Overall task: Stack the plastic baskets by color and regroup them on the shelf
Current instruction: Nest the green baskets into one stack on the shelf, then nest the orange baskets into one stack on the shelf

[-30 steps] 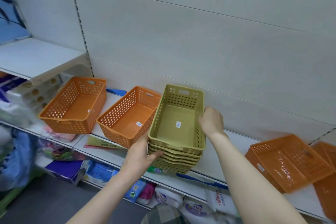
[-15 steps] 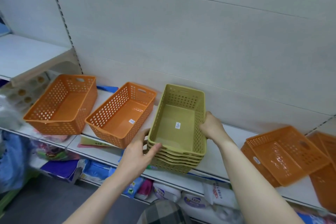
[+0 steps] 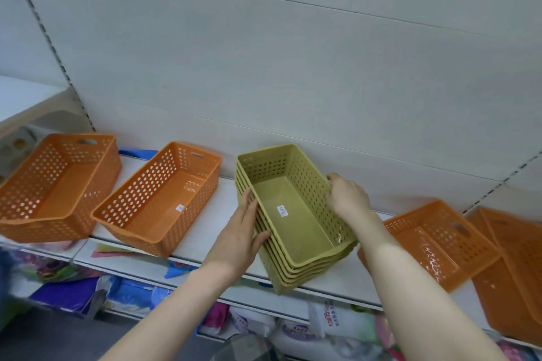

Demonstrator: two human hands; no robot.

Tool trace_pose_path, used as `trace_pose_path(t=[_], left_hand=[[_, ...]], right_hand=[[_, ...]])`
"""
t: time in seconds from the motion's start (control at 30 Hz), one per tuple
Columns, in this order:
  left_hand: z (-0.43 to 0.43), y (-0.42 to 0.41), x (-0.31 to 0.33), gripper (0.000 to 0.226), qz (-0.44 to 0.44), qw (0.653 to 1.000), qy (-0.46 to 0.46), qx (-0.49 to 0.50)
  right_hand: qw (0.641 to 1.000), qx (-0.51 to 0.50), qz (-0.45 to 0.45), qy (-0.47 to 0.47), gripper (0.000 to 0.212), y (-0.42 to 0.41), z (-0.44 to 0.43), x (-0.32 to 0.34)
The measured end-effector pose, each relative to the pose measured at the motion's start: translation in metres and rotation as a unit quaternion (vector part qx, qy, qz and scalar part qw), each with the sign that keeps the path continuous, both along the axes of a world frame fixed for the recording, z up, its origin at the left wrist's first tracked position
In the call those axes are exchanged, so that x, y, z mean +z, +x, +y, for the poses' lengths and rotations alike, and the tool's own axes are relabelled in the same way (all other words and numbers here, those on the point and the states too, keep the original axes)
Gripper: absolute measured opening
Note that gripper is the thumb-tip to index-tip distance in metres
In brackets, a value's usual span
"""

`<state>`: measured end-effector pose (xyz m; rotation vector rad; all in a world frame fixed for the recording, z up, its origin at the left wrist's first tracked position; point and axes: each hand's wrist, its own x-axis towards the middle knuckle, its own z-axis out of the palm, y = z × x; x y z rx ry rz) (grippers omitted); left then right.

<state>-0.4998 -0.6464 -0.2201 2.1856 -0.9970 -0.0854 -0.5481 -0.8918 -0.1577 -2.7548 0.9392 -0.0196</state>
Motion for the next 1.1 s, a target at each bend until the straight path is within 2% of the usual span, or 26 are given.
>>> trace_pose_path(t=[0.07, 0.13, 0.27, 0.5, 0.67, 0.77, 0.87, 0.93, 1.03, 1.1], left_hand=[[-0.001, 0.003, -0.001, 0.068, -0.016, 0.999, -0.030, 0.036], [-0.001, 0.006, -0.003, 0.069, -0.040, 0.998, -0.040, 0.029], [-0.007, 0.007, -0.005, 0.060, -0.120, 0.993, 0.013, -0.017], [0.002, 0.014, 0.000, 0.056, -0.147, 0.986, 0.075, -0.021], [0.066, 0.055, 0.002, 0.050, -0.153, 0.979, 0.136, 0.010], [0.135, 0.099, -0.004, 0.046, -0.180, 0.972, 0.143, 0.045], [0.216, 0.146, -0.006, 0.040, -0.157, 0.970, 0.137, 0.128], [0.266, 0.177, -0.010, 0.043, -0.161, 0.958, 0.146, 0.185], [0.326, 0.220, -0.016, 0.054, -0.135, 0.942, 0.176, 0.250], [0.351, 0.240, -0.020, 0.066, -0.087, 0.932, 0.204, 0.288]], right_hand=[[1.000, 0.000, 0.023, 0.004, 0.038, -0.001, -0.003, -0.001], [1.000, 0.004, 0.014, 0.001, 0.043, -0.001, -0.005, -0.002], [0.999, 0.009, -0.010, -0.034, 0.054, 0.006, -0.011, -0.003], [0.997, 0.029, 0.031, -0.063, 0.048, 0.023, -0.008, 0.009], [0.982, 0.105, -0.109, -0.111, 0.052, 0.043, 0.049, 0.022], [0.961, 0.157, -0.192, -0.121, 0.041, 0.069, 0.112, 0.019], [0.953, 0.192, -0.223, -0.073, 0.035, 0.101, 0.183, -0.005], [0.969, 0.167, -0.178, -0.037, 0.032, 0.123, 0.224, -0.032], [0.992, 0.067, -0.082, 0.064, 0.039, 0.147, 0.267, -0.070], [0.986, -0.028, -0.048, 0.156, 0.051, 0.157, 0.281, -0.086]])
